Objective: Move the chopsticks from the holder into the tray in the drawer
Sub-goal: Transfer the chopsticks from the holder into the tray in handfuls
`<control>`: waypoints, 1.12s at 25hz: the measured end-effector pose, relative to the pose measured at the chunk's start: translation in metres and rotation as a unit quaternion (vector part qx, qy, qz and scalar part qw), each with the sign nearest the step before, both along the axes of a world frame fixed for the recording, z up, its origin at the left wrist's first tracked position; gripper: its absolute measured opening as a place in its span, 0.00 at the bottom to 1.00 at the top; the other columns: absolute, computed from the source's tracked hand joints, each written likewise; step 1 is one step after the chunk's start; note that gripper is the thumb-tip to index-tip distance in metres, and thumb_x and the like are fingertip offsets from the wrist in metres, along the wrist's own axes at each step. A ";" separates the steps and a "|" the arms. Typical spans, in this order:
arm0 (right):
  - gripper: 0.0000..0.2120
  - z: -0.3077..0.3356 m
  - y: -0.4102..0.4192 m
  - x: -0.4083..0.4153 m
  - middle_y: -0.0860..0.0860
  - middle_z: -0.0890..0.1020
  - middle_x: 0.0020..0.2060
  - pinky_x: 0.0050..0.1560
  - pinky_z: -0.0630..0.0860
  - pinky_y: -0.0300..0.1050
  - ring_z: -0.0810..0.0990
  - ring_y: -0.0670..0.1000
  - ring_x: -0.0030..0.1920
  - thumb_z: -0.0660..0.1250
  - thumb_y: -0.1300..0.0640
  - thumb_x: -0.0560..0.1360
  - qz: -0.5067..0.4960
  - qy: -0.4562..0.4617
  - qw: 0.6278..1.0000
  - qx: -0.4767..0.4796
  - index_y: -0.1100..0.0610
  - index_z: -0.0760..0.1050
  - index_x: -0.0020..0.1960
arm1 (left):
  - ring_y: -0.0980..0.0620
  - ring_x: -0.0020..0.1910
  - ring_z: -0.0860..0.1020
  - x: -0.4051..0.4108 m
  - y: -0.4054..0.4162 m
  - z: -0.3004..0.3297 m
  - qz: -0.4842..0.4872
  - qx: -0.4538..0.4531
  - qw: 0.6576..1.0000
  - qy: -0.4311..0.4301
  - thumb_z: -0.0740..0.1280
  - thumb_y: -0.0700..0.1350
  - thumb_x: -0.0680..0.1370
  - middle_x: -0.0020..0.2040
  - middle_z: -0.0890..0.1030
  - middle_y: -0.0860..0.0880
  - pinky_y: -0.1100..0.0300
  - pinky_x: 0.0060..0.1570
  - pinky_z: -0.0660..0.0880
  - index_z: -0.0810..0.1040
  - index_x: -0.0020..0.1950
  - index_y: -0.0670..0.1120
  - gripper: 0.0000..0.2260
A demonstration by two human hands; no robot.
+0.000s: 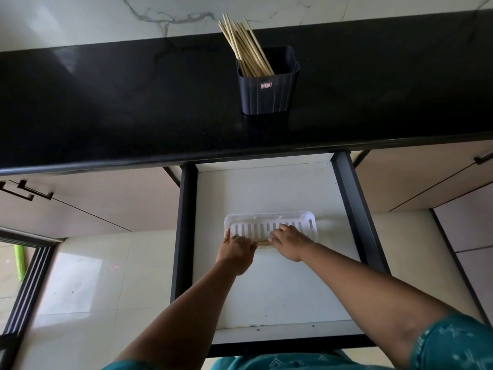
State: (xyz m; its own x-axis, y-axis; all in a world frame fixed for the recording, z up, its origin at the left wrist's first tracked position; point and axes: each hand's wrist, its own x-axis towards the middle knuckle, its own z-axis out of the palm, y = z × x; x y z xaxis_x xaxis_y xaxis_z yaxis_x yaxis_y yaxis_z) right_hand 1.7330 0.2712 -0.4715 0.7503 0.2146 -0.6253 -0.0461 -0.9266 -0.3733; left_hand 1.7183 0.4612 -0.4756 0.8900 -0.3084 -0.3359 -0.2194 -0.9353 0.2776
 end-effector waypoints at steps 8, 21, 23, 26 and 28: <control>0.14 0.062 0.021 0.028 0.52 0.74 0.60 0.59 0.70 0.51 0.71 0.55 0.63 0.61 0.55 0.77 -0.018 -0.184 0.983 0.013 0.53 0.71 0.62 | 0.42 0.51 0.77 0.034 -0.017 0.055 0.035 -0.124 0.986 -0.110 0.55 0.47 0.81 0.48 0.81 0.44 0.53 0.56 0.68 0.78 0.50 0.43 0.14; 0.09 0.274 0.028 0.211 0.54 0.82 0.52 0.44 0.72 0.43 0.79 0.53 0.47 0.60 0.55 0.78 -0.185 -0.358 0.903 0.150 0.54 0.77 0.54 | 0.44 0.53 0.78 0.222 -0.051 0.267 0.179 -0.305 0.916 -0.188 0.58 0.48 0.79 0.52 0.82 0.44 0.57 0.45 0.70 0.78 0.56 0.45 0.13; 0.09 0.281 0.028 0.237 0.54 0.83 0.50 0.42 0.71 0.42 0.77 0.52 0.44 0.60 0.54 0.78 -0.202 -0.347 0.902 0.158 0.54 0.78 0.53 | 0.44 0.52 0.78 0.246 -0.055 0.277 0.199 -0.319 0.911 -0.170 0.57 0.48 0.79 0.49 0.81 0.45 0.58 0.42 0.68 0.78 0.56 0.45 0.13; 0.09 0.280 0.027 0.277 0.52 0.81 0.48 0.41 0.72 0.43 0.77 0.51 0.44 0.62 0.55 0.77 -0.210 -0.345 0.905 0.136 0.56 0.78 0.53 | 0.48 0.47 0.76 0.279 -0.056 0.277 0.224 -0.337 0.902 -0.151 0.57 0.46 0.78 0.50 0.81 0.45 0.58 0.42 0.69 0.78 0.57 0.45 0.13; 0.05 0.273 0.024 0.302 0.51 0.77 0.48 0.40 0.72 0.43 0.76 0.52 0.45 0.63 0.57 0.76 -0.193 -0.320 0.925 0.074 0.56 0.76 0.49 | 0.51 0.46 0.75 0.296 -0.053 0.267 0.236 -0.335 0.899 -0.153 0.57 0.45 0.79 0.53 0.81 0.45 0.58 0.44 0.70 0.77 0.60 0.45 0.14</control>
State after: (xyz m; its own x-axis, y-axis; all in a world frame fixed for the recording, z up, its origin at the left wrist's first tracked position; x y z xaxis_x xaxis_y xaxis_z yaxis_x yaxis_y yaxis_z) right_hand 2.0347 0.2953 -0.1987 0.9951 -0.0984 -0.0121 -0.0883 -0.8243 -0.5592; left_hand 2.0138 0.4086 -0.2083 0.9941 0.0860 0.0669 -0.0034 -0.5890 0.8081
